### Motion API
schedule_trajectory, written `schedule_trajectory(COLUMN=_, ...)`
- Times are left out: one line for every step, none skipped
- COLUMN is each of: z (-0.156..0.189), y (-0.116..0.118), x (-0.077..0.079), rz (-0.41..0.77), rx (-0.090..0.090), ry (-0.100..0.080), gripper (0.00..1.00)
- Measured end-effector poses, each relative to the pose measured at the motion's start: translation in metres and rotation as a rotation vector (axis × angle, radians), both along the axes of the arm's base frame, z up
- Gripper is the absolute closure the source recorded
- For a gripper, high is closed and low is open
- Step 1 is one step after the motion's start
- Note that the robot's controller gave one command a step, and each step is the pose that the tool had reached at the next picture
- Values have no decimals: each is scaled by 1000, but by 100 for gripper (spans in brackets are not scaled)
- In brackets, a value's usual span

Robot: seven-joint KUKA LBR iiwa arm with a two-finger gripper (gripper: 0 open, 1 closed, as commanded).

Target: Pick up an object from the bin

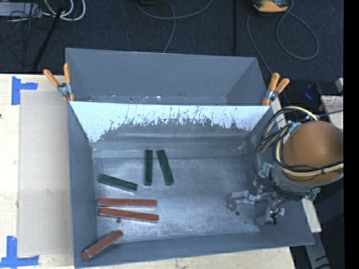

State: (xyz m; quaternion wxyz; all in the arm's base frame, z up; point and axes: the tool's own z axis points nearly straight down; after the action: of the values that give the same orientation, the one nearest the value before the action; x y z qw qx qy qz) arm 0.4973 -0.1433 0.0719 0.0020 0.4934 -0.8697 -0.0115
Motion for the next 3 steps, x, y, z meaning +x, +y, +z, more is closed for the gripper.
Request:
schedule_trajectory(z=18, y=-6, x=-16, rz=559, rx=4, ry=-26, gripper=0)
schedule_trajectory(z=-2, y=-2, x=23, rz=717, rx=11, ry=-23, gripper=0)
schedule_trajectory(z=-1, y=-5, x=75, rz=475, rx=1, ry=-13, gripper=0)
